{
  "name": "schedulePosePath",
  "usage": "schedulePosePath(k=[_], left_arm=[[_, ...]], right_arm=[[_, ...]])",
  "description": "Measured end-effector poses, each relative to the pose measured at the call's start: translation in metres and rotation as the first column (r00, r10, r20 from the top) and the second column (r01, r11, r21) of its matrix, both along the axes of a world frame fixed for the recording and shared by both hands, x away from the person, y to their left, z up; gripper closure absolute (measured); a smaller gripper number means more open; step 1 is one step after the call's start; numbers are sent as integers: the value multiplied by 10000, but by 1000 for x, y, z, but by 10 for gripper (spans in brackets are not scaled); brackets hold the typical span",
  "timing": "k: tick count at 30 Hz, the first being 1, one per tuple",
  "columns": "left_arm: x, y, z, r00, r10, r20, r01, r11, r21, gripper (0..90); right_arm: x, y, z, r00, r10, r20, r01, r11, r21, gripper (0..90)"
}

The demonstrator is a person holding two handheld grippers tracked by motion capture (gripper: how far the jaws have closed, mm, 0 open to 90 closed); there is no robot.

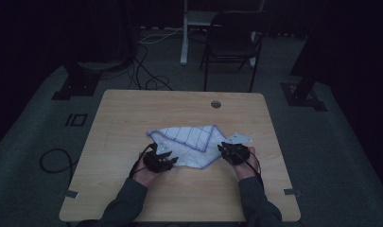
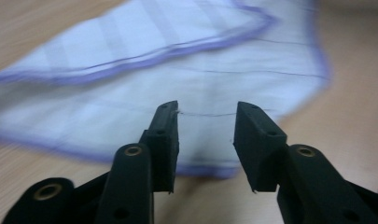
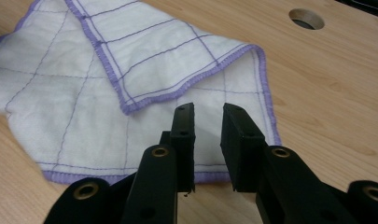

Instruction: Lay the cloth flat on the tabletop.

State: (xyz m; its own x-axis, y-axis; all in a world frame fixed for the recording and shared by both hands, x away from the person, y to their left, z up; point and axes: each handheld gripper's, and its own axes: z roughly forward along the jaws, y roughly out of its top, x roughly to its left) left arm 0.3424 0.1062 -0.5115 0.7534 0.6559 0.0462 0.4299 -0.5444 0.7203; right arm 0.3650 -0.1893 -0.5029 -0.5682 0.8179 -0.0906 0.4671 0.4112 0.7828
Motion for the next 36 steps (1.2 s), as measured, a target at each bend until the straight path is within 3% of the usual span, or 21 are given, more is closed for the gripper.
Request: schedulePosePath(k=[4, 11, 14, 15, 17, 19, 21, 23, 24, 27, 30, 36], left_arm=[[-1, -15, -5, 9980, -634, -82, 636, 9977, 214, 559], [1, -28, -15, 9955, -945, -99, 950, 9893, 1105, 564], [4, -34, -14, 9931, -1160, -175, 1173, 9830, 1416, 745], [5, -35, -11, 9924, -1221, -158, 1231, 9823, 1414, 810], [9, -36, -3, 9917, -1265, -238, 1284, 9852, 1135, 856], [16, -35, 5, 9926, -1174, -315, 1193, 9904, 691, 865], [20, -34, 9, 9935, -1085, -337, 1102, 9924, 545, 867], [36, -29, 17, 9975, -560, -425, 562, 9984, 28, 866], [40, -29, 18, 9980, -435, -462, 435, 9991, -11, 866], [56, -27, 15, 9980, 84, -627, -87, 10000, -39, 865], [68, -27, 8, 9959, 428, -791, -411, 9989, 233, 860], [72, -34, -9, 9952, 388, -903, -326, 9970, 696, 856]], right_arm=[[-2, 1, -2, 9999, 131, -49, -131, 9999, 18, 760], [-4, 2, -4, 9996, 259, -78, -258, 9996, 64, 759], [-5, 2, -4, 9994, 320, -91, -319, 9995, 38, 761], [-5, 2, -4, 9995, 317, -84, -317, 9995, 47, 761], [-5, 2, -4, 9995, 295, -72, -295, 9995, 78, 763], [-5, 1, -4, 9996, 264, -76, -263, 9996, 79, 763], [-5, 1, -3, 9996, 258, -80, -257, 9996, 86, 763], [-5, 0, -4, 9997, 245, -79, -244, 9996, 106, 763], [-5, 0, -4, 9997, 233, -88, -232, 9997, 103, 763], [-5, 1, -6, 9997, 225, -119, -224, 9997, 90, 762], [-5, 1, -6, 9997, 221, -144, -220, 9997, 102, 761], [-5, 0, -7, 9996, 224, -146, -222, 9997, 119, 760]])
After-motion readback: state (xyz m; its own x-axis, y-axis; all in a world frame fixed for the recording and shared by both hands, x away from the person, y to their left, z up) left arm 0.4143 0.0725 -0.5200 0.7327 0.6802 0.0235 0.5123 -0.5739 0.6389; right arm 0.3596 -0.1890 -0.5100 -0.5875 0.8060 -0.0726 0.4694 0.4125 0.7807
